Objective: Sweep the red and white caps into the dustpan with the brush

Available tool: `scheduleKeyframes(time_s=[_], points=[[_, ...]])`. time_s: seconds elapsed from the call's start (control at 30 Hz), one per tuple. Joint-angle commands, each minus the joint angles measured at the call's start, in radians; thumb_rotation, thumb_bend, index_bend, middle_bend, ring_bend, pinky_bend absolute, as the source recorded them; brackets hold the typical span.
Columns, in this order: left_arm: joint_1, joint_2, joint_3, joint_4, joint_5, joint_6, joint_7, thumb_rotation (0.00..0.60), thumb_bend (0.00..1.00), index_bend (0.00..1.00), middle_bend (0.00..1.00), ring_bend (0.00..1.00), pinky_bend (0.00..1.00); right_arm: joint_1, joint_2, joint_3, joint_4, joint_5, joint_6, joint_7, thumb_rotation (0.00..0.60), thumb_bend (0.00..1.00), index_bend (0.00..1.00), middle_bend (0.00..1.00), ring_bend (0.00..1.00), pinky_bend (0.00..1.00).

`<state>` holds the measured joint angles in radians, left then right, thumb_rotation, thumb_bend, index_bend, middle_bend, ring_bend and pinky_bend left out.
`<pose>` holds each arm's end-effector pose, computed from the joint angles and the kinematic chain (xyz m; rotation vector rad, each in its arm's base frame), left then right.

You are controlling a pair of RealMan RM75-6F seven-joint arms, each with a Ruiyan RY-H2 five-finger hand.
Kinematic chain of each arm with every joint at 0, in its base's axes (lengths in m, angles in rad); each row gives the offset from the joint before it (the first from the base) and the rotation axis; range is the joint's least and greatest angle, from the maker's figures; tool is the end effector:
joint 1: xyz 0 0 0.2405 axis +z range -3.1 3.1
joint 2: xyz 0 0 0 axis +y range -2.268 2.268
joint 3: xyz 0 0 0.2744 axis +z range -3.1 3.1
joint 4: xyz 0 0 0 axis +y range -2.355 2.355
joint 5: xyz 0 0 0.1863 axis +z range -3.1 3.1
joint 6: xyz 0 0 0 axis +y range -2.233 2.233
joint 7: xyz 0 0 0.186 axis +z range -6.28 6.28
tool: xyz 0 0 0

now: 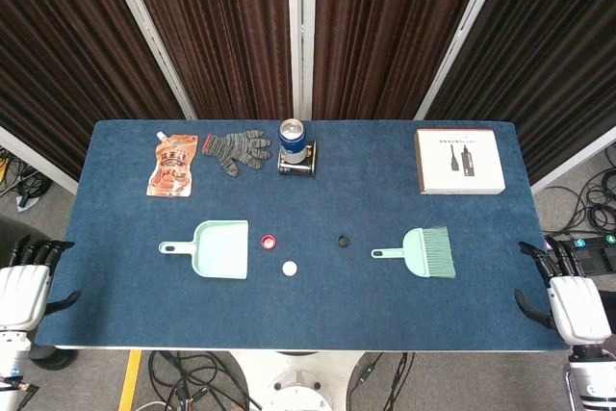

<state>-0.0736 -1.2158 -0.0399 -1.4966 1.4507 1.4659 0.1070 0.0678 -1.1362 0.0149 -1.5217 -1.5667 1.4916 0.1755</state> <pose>-0.3454 0.2176 0.1650 -1.3878 -0.8585 -0.7598 -0.3283 -0.2111 0.1810 1.4058 -0.9913 0.9827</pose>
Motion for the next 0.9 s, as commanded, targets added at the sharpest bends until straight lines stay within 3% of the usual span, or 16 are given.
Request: scheduleKeyframes(time_s=[0.03,0.33,0.4,0.47,0.57,0.77,0.9], points=[[-0.003,-0.003,-0.001,0.003,-0.001,-0.004,-0.001,0.6,0.11,0.25,0.24,0.18,0.1,0.01,-0.006,0.002,0.004,0.004,-0.018,-0.003,0.6,0.26,0.13,0.24,0.02,0.06],[-0.008,0.0,0.001,-0.012,-0.006,-0.015,0.015,0.6,0.11,0.25,0.24,0.18,0.1,0.066,-0.005,0.008,-0.007,-0.014,-0.089,-0.041,0.6,0.26,0.13,0.24,0.02,0.07],[-0.008,-0.001,0.001,-0.012,0.001,-0.011,0.012,0.6,0.11,0.25,0.24,0.18,0.1,0.099,-0.008,0.018,-0.02,-0.009,-0.134,-0.107,0.6,0.21,0.13,0.24,0.02,0.08],[-0.008,-0.003,0.002,-0.009,0.007,-0.007,0.008,0.6,0.11,0.25,0.24,0.18,0.1,0.14,-0.02,0.033,-0.031,0.006,-0.194,-0.194,0.6,0.09,0.15,0.24,0.04,0.11],[-0.009,-0.006,0.003,-0.004,0.01,-0.006,0.002,0.6,0.11,0.25,0.24,0.18,0.1,0.21,-0.05,0.059,-0.046,0.033,-0.287,-0.297,0.6,0.03,0.2,0.25,0.05,0.13],[-0.004,-0.012,0.006,0.007,0.018,0.005,-0.011,0.6,0.11,0.25,0.24,0.18,0.1,0.345,-0.158,0.104,-0.016,0.094,-0.449,-0.497,0.6,0.03,0.36,0.31,0.08,0.13],[0.001,-0.02,0.011,0.018,0.02,0.009,-0.023,0.6,0.11,0.25,0.24,0.18,0.1,0.405,-0.241,0.117,0.021,0.15,-0.517,-0.599,0.6,0.04,0.41,0.33,0.08,0.13]])
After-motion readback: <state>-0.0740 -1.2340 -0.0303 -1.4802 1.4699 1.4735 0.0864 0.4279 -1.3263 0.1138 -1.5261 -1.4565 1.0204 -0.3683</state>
